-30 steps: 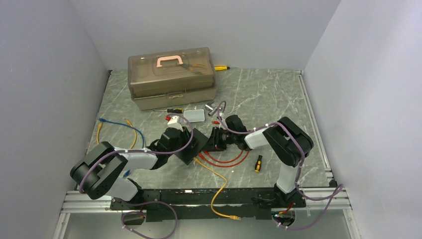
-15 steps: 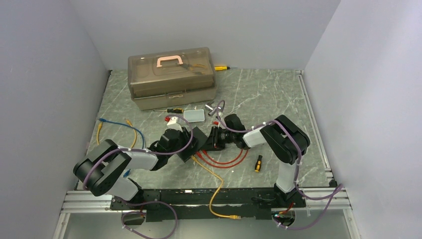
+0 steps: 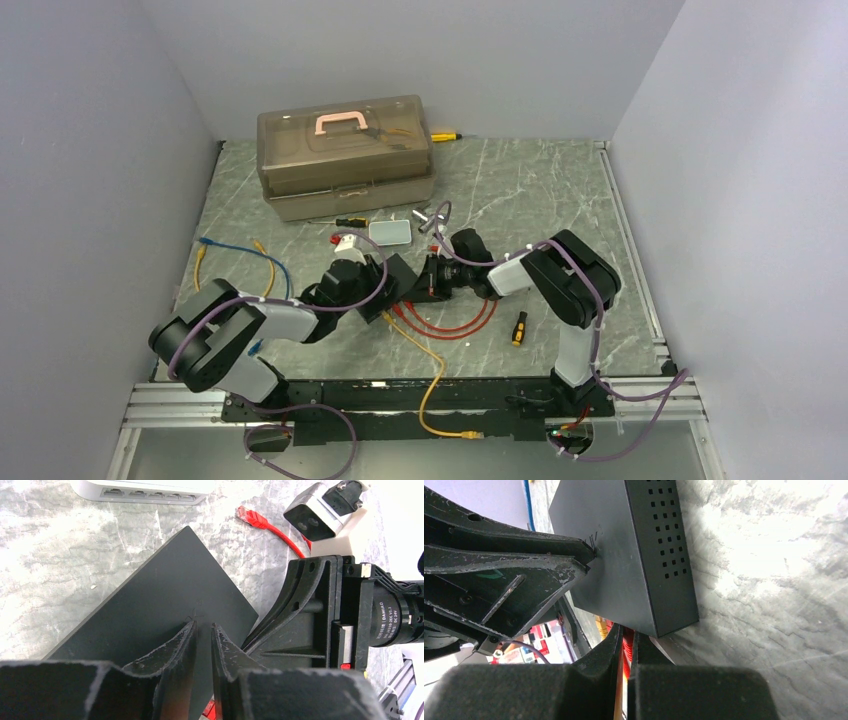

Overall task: Pull the plug from the switch port
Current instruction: Pull the connector from the switch port.

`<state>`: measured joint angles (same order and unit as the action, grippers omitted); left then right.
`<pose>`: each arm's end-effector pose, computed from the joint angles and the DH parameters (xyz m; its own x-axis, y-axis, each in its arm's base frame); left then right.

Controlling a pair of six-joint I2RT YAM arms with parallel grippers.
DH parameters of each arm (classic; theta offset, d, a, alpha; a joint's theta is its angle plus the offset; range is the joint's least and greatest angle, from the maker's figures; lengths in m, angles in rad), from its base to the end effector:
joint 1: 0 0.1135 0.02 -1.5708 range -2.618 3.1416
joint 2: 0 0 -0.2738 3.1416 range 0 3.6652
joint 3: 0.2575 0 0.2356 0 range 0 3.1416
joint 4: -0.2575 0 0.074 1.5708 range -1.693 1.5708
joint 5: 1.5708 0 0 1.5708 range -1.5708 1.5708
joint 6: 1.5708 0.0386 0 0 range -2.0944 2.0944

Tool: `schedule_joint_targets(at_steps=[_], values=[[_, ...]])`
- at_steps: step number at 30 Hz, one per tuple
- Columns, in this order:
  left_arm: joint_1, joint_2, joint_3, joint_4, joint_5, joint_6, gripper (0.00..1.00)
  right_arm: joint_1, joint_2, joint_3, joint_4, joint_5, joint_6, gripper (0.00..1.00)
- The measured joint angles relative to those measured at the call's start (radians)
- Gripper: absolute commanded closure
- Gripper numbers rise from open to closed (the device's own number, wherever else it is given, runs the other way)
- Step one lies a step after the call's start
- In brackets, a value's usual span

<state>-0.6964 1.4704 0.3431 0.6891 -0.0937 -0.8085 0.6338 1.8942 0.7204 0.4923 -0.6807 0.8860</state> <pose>0.1913 -0.1552 0.1582 -0.6397 -0.4037 -0.6541 0.1607 0.7618 -0.6275 0.2525 0.2157 0.1207 -0.9826 0.0249 -0.1842 -0.1470 0.5020 0.8523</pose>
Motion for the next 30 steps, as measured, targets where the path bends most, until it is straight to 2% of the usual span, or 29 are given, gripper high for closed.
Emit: schedule_joint_targets(at_steps=[6,8,10,18,25,30], values=[[-0.005,-0.058,-0.024,-0.018,0.004,-0.003,0.44,0.005,0.005,0.0,0.01,-0.008,0.001,1.0],[-0.011,-0.103,-0.03,-0.058,0.007,0.002,0.36,0.005,0.006,0.0,0.01,-0.008,0.001,1.0],[-0.015,-0.145,-0.031,-0.104,0.006,0.007,0.33,0.005,0.006,0.0,0.01,-0.008,0.0,1.0],[-0.058,-0.267,0.016,-0.377,-0.066,0.079,0.28,0.005,0.006,0.0,0.01,-0.008,0.0,1.0],[-0.158,-0.235,0.146,-0.613,-0.217,0.194,0.26,0.005,0.006,0.0,0.01,-0.008,-0.001,1.0],[-0.213,-0.162,0.232,-0.719,-0.305,0.262,0.23,0.005,0.006,0.001,0.01,-0.008,-0.003,1.0]])
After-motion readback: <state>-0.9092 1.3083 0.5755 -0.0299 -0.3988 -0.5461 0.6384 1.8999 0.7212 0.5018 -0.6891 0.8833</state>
